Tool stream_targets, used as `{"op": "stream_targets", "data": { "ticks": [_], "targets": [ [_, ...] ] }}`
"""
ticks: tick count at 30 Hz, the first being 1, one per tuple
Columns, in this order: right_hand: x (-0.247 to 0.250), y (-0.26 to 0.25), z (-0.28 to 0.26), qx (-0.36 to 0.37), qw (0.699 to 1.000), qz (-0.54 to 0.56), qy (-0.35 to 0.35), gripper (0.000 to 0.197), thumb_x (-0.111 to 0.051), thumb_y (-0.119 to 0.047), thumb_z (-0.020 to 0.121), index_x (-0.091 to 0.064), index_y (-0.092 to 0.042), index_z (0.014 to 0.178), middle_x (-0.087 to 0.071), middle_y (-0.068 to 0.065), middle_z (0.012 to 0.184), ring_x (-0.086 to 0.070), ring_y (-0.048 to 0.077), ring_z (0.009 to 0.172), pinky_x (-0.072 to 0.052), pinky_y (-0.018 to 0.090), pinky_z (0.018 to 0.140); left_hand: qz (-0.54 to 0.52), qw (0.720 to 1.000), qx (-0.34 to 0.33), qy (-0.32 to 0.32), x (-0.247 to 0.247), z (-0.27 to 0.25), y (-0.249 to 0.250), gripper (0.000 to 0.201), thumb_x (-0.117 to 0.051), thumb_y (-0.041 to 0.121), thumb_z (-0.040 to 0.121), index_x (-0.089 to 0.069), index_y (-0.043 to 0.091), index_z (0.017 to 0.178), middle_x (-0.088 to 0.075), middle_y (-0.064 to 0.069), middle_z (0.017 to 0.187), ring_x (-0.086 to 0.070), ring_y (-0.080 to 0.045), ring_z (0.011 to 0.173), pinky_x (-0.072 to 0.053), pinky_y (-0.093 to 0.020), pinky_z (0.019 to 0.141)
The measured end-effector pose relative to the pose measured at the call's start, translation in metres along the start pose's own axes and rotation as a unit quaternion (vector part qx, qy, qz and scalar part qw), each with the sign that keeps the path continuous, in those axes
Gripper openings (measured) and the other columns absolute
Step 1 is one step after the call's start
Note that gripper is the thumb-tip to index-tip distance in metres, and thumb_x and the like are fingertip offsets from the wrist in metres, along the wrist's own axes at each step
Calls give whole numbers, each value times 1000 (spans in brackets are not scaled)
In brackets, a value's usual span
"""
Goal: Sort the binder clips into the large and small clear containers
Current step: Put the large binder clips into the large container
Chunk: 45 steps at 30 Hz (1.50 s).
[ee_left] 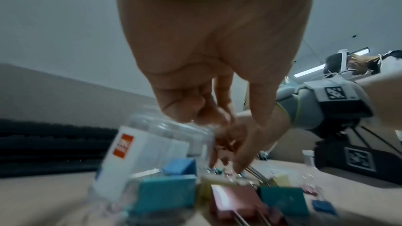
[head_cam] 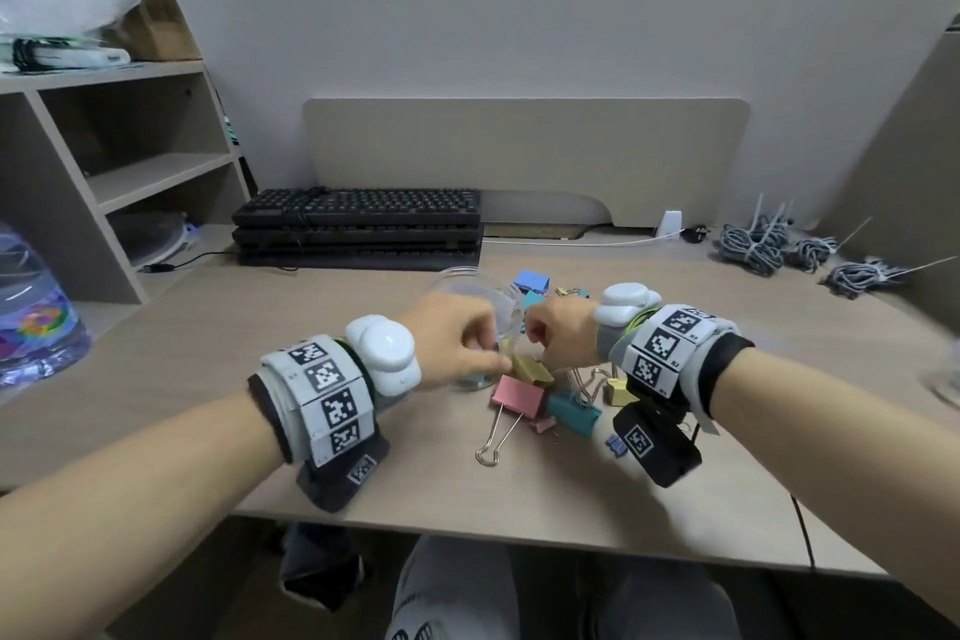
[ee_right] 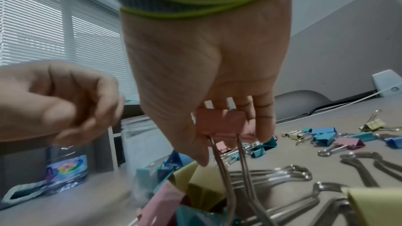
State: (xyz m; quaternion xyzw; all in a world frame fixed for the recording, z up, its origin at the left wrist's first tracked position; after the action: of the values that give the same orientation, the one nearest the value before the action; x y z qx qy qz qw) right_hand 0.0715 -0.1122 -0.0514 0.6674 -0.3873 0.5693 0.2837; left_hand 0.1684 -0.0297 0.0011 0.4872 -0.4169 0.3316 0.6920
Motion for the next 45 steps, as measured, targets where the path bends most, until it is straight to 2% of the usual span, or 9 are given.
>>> {"op": "stream_targets", "data": {
  "ticks": [3, 7, 16, 19, 26, 32, 36, 41, 45],
  "targets": [
    [-11, -11, 0, 15, 999, -34, -6, 18, -60, -33, 82, -53, -20, 93, -65, 0, 96, -61, 25, 84, -50, 33, 73, 87, 989, 3, -122, -48, -6, 9, 32, -73, 39, 80, -64, 20, 103, -64, 3, 93, -59, -17, 86, -41, -26, 72],
    [-22, -16, -2, 34, 999, -22, -31, 27, -62, -27, 86, -61, -14, 109, -66, 5, 106, -63, 27, 92, -51, 33, 79, 147, 976, -1, -158, -79, -5, 7, 55, -72, 41, 77, -52, 24, 126, -64, 1, 107, -60, -25, 101, -48, -33, 81],
    [-30, -18, -1, 17, 989, -135, -60, 29, -53, -24, 95, -62, -11, 120, -67, 6, 117, -57, 24, 89, -41, 28, 74, 193, 970, 10, -144, -91, 1, 6, 51, -70, 34, 75, -48, 17, 118, -53, -7, 118, -58, -32, 102, -47, -35, 75],
    [-31, -21, -4, 30, 987, -139, -70, 30, -53, -27, 94, -61, -10, 117, -66, 7, 115, -60, 27, 91, -46, 32, 74, 164, 977, 18, -138, -85, -1, 5, 52, -68, 33, 75, -50, 22, 122, -50, -6, 116, -58, -32, 99, -49, -35, 78],
    [-6, 10, -5, -50, 998, -23, -8, 43, -60, -39, 68, -52, -22, 107, -66, 3, 97, -65, 25, 86, -57, 43, 80, 57, 998, -3, -14, 0, 4, 20, 45, -59, 45, 64, -67, 25, 104, -54, -2, 99, -57, -24, 92, -49, -35, 83],
    [49, 39, -15, -93, 982, 125, 103, 41, -76, -28, 74, -55, -16, 107, -66, 3, 96, -64, 26, 89, -55, 41, 81, -9, 991, 62, 117, 80, 29, -11, 29, -76, 42, 74, -68, 27, 97, -67, 6, 90, -63, -14, 73, -52, -29, 70],
    [81, 42, -19, -78, 961, 202, 170, 41, -78, -29, 74, -54, -16, 104, -62, 3, 100, -58, 23, 89, -48, 33, 74, 77, 985, 121, 93, 74, 50, -37, 29, -73, 55, 72, -65, 30, 85, -68, 6, 86, -63, -19, 84, -51, -31, 77],
    [100, 29, -17, -49, 950, 238, 196, 48, -78, -32, 76, -53, -16, 113, -61, 2, 101, -59, 22, 91, -47, 32, 75, 122, 981, 146, 45, 54, 67, -52, 37, -65, 61, 72, -61, 25, 67, -66, 2, 74, -64, -22, 78, -43, -27, 59],
    [100, 20, -14, -31, 952, 235, 196, 46, -77, -30, 76, -52, -17, 112, -61, 0, 103, -58, 21, 92, -49, 33, 77, 114, 982, 149, 36, 50, 77, -54, 36, -66, 57, 75, -61, 23, 63, -68, 0, 74, -64, -22, 76, -44, -27, 59]
  ]
}}
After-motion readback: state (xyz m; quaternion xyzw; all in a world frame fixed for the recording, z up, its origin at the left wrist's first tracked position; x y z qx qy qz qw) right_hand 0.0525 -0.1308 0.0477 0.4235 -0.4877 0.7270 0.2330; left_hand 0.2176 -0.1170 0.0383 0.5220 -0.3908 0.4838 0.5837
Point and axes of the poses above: each hand's wrist, its own z-axis towards the middle knuckle, its own x-axis out of the back of the hand, y = z × x, the point moved 10 cm from there along z, towards the middle knuckle
